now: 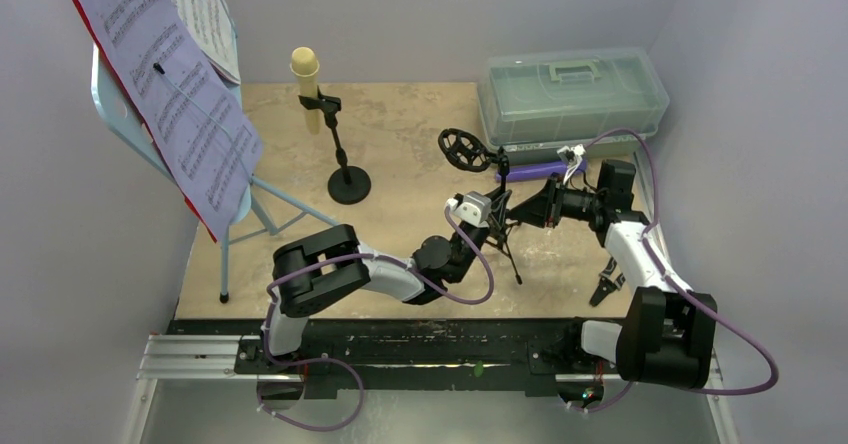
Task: Pack up the instrument practice props
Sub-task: Unscrew the knob on the music stand.
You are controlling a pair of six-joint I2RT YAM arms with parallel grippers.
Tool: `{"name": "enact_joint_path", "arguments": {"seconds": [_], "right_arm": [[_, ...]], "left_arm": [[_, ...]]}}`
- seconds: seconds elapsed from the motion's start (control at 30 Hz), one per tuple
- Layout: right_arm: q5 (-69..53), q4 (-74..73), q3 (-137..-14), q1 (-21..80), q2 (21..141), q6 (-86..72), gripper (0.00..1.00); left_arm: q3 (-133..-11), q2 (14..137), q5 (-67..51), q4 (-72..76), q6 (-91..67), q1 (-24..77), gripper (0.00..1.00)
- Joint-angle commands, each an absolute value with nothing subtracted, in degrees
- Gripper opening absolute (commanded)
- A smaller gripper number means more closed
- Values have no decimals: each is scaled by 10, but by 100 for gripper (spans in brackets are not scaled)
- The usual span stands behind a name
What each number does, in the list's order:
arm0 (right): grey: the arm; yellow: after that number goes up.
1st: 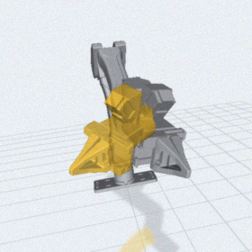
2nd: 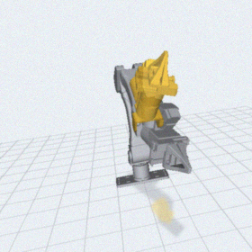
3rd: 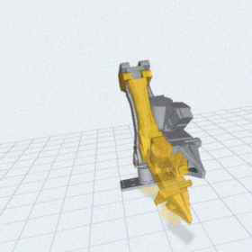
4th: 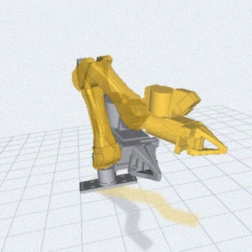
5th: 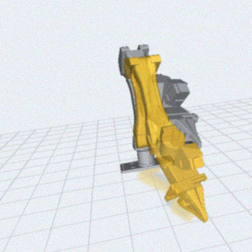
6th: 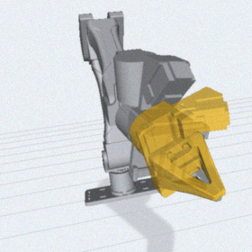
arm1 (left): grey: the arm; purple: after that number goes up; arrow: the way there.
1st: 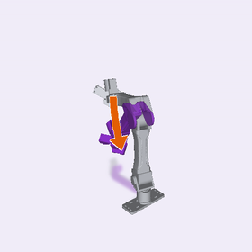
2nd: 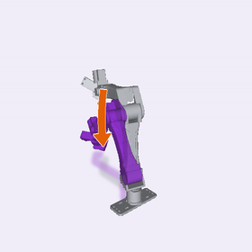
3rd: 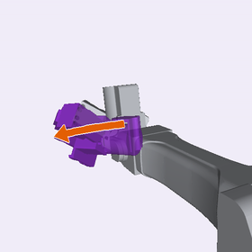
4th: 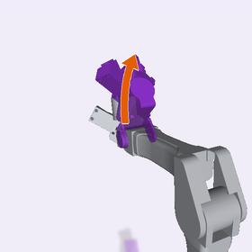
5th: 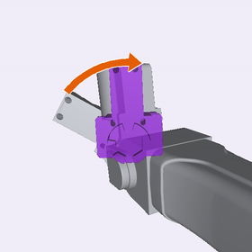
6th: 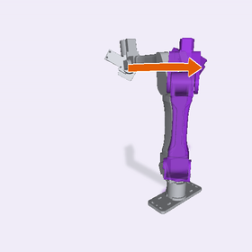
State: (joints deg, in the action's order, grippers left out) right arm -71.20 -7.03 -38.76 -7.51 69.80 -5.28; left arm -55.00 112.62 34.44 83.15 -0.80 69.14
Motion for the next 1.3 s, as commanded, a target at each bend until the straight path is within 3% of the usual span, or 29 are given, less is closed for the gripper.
{"name": "enact_joint_path", "arguments": {"seconds": [0.0,0.27,0.47,0.67,0.8,0.83,0.93,1.0,1.03,1.13,1.27], "right_arm": [[-709,-109,-423,-71,688,-5,0],[-651,-258,-481,-59,658,247,0],[-558,-362,-516,-39,616,537,0],[-565,-403,-464,-37,519,870,0],[-590,-419,-473,-37,518,869,0],[-598,-417,-470,-37,514,849,3],[-614,-419,-464,-37,500,762,54],[-615,-390,-468,-37,488,646,93],[-622,-364,-469,-37,484,567,98],[-607,-344,-483,-38,480,395,99],[-675,-292,-459,-43,502,207,99]], "left_arm": [[-565,1117,352,996,-10,693,0],[-532,1054,413,878,-131,694,0],[-530,983,432,710,-215,694,0],[-530,957,416,646,-250,694,0],[-527,951,408,635,-248,694,0],[-527,951,406,634,-245,694,0],[-522,948,399,640,-230,694,0],[-516,945,395,651,-212,694,0],[-511,944,393,658,-202,694,0],[-496,940,383,683,-168,694,0],[-482,940,354,725,-121,694,0]]}}
